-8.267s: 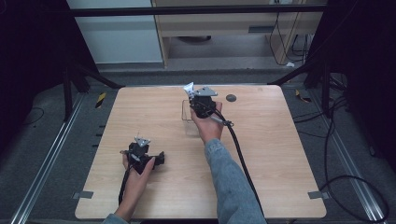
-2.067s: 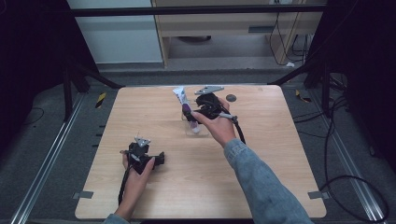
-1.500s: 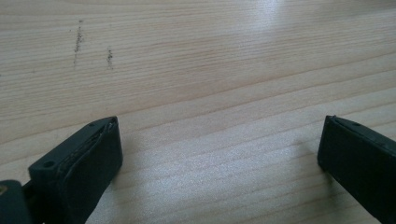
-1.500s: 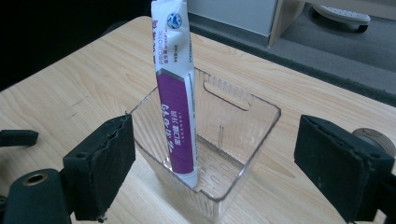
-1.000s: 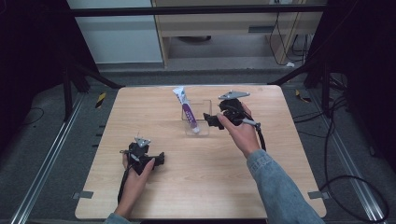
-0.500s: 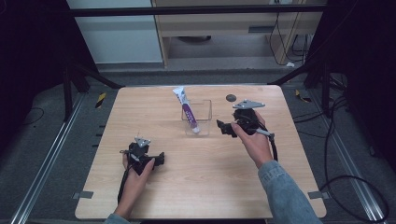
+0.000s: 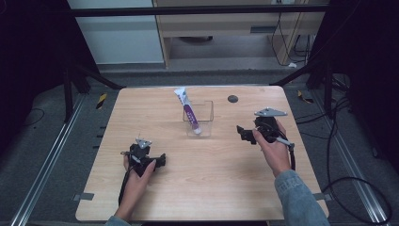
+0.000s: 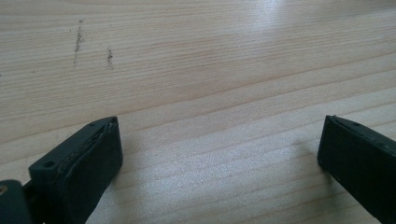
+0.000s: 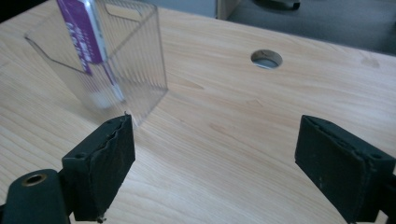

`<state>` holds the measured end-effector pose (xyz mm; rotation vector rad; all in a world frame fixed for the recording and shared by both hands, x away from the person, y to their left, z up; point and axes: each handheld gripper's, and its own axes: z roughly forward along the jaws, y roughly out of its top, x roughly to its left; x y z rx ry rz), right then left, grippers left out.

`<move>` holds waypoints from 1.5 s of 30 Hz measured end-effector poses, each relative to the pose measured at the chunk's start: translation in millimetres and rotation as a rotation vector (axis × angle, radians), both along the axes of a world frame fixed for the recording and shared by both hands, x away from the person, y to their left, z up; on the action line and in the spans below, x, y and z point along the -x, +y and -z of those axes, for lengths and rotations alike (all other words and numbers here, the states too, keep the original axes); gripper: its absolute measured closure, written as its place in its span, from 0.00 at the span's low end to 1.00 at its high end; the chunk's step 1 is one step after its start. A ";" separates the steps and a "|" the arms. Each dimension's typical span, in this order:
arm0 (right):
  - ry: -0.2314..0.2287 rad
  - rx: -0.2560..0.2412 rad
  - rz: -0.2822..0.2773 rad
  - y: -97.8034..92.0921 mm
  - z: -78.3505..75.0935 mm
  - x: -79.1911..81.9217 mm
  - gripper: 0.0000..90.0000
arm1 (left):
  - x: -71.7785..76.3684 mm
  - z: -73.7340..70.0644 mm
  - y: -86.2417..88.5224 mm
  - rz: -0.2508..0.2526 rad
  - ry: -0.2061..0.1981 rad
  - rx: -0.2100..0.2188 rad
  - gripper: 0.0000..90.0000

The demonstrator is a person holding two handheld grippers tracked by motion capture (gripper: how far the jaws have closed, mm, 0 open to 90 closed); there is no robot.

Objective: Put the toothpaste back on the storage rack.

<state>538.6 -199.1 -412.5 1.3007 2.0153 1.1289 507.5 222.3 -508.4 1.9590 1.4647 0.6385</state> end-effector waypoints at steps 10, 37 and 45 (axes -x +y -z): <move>0.025 0.003 0.032 -20.3 16.2 5.3 0.14 | 0.0 0.0 0.0 0.000 0.000 0.000 0.00; 0.126 0.027 0.085 -50.3 72.2 24.2 0.13 | 0.1 -0.1 -0.4 0.004 0.000 -0.001 0.00; 0.134 0.027 0.096 -54.5 85.2 27.5 0.13 | 0.2 -0.1 -0.5 0.004 0.000 -0.002 0.00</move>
